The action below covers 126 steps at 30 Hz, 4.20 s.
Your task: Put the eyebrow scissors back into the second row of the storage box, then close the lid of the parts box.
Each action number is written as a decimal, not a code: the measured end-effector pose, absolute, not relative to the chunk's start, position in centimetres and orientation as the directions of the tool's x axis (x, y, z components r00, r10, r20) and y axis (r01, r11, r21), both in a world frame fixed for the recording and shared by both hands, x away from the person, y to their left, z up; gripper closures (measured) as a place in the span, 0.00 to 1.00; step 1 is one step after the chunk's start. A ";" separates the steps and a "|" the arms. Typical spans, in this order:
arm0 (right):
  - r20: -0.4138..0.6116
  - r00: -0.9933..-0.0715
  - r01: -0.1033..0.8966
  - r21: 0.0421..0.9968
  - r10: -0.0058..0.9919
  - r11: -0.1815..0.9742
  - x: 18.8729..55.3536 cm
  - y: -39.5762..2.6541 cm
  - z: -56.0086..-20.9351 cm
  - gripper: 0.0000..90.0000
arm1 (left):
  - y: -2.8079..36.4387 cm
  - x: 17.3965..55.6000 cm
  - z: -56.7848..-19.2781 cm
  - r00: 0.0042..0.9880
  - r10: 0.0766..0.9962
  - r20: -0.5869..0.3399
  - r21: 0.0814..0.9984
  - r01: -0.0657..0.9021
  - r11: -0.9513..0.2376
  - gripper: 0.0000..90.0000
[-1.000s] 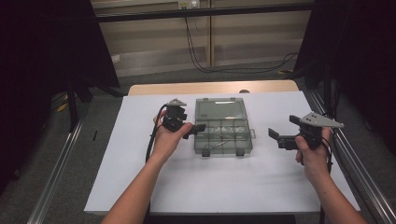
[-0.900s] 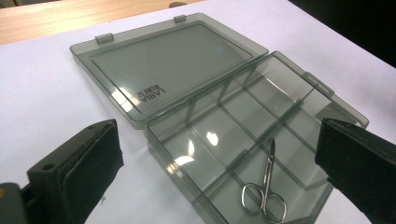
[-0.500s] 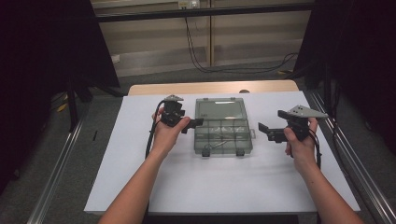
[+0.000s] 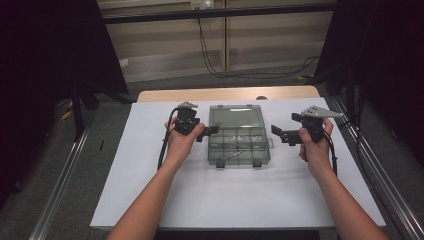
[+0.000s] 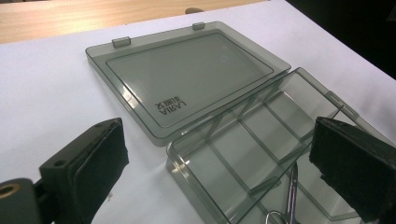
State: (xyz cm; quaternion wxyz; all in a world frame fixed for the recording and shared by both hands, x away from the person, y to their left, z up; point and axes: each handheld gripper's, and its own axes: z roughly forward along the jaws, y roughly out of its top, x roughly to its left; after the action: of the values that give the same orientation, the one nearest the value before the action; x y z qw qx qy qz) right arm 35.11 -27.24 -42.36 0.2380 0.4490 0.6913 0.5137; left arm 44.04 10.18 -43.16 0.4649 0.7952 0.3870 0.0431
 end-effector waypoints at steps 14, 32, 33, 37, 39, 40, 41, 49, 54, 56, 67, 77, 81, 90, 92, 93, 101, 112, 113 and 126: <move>0.125 -0.493 0.393 0.915 0.861 0.092 37.5 -26.2 -41.4 0.00 | 10.2 45.1 -43.1 0.680 0.659 -0.321 0.776 0.588 -0.227 0.05; 0.161 -0.452 0.454 0.888 0.877 0.072 40.0 -26.1 -42.5 0.01 | 10.2 46.6 -44.2 0.636 0.675 -0.375 0.760 0.627 -0.169 0.06; 0.160 -0.453 0.457 0.886 0.877 0.074 40.2 -26.1 -42.5 0.01 | 10.2 46.7 -44.3 0.630 0.677 -0.380 0.758 0.632 -0.162 0.06; 0.177 -0.457 0.465 0.883 0.872 0.064 41.0 -25.8 -42.3 0.01 | 10.3 47.4 -44.8 0.611 0.675 -0.413 0.746 0.652 -0.134 0.06; 0.206 -0.460 0.474 0.880 0.864 0.043 41.4 -25.8 -42.5 0.01 | 10.4 47.8 -45.0 0.601 0.666 -0.441 0.733 0.670 -0.120 0.07; 0.218 -0.458 0.490 0.871 0.862 0.040 41.8 -25.8 -42.7 0.02 | 10.5 48.1 -45.1 0.596 0.662 -0.454 0.727 0.678 -0.111 0.08; 0.223 -0.451 0.498 0.867 0.864 0.036 42.0 -25.7 -42.9 0.04 | 10.4 48.2 -45.2 0.585 0.659 -0.474 0.721 0.687 -0.091 0.08; 0.268 -0.457 0.555 0.831 0.848 0.036 43.3 -25.1 -44.5 0.14 | 9.8 49.4 -46.2 0.547 0.675 -0.495 0.696 0.714 -0.068 0.09; 0.298 -0.423 0.589 0.808 0.856 0.010 44.1 -25.0 -45.4 0.22 | 9.3 50.0 -46.8 0.512 0.677 -0.528 0.666 0.745 -0.044 0.14; 0.333 -0.411 0.605 0.796 0.849 -0.020 44.4 -25.1 -45.8 0.27 | 9.4 50.1 -47.0 0.502 0.677 -0.539 0.655 0.755 -0.039 0.16; 0.425 -0.381 0.671 0.738 0.821 -0.071 45.8 -25.1 -46.8 0.43 | 10.2 51.1 -47.8 0.435 0.680 -0.590 0.608 0.794 0.020 0.33; 0.438 -0.316 0.722 0.686 0.842 -0.087 46.8 -25.4 -47.7 0.55 | 9.1 51.3 -48.7 0.429 0.690 -0.582 0.583 0.812 -0.013 0.40; 0.454 -0.314 0.738 0.669 0.834 -0.087 46.9 -25.4 -48.1 0.59 | 8.8 51.3 -49.0 0.428 0.686 -0.589 0.577 0.817 -0.014 0.42; 0.474 -0.299 0.776 0.626 0.828 -0.078 47.2 -25.3 -49.2 0.57 | 8.8 51.2 -49.1 0.407 0.691 -0.598 0.566 0.824 0.004 0.46; 0.503 -0.296 0.784 0.613 0.812 -0.094 47.3 -25.4 -49.2 0.58 | 8.8 51.2 -49.2 0.415 0.684 -0.600 0.558 0.830 -0.014 0.54; 0.527 -0.306 0.792 0.603 0.793 -0.095 47.4 -25.5 -49.4 0.58 | 8.8 51.2 -49.1 0.414 0.681 -0.604 0.550 0.835 -0.019 0.55; 0.459 -0.348 0.738 0.671 0.818 -0.063 46.9 -25.7 -47.9 0.75 | 9.3 50.8 -48.0 0.461 0.692 -0.556 0.624 0.781 -0.019 0.71; 0.302 -0.423 0.617 0.787 0.854 0.028 44.8 -25.7 -45.7 0.95 | 10.2 49.5 -46.1 0.546 0.674 -0.497 0.712 0.701 -0.043 0.82; 0.293 -0.423 0.607 0.794 0.857 0.028 44.7 -25.6 -45.7 0.95 | 10.3 49.4 -45.9 0.553 0.679 -0.482 0.723 0.689 -0.048 0.83; 0.229 -0.444 0.531 0.846 0.866 0.048 43.7 -25.1 -45.9 0.95 | 10.0 49.0 -44.3 0.558 0.737 -0.382 0.797 0.602 -0.043 0.91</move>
State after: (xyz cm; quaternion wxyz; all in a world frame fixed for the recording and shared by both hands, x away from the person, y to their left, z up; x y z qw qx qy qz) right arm 43.73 -25.12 -45.89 0.1752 0.4972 0.7024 0.4783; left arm 49.01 10.04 -44.29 0.5118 0.7190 0.4655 0.0660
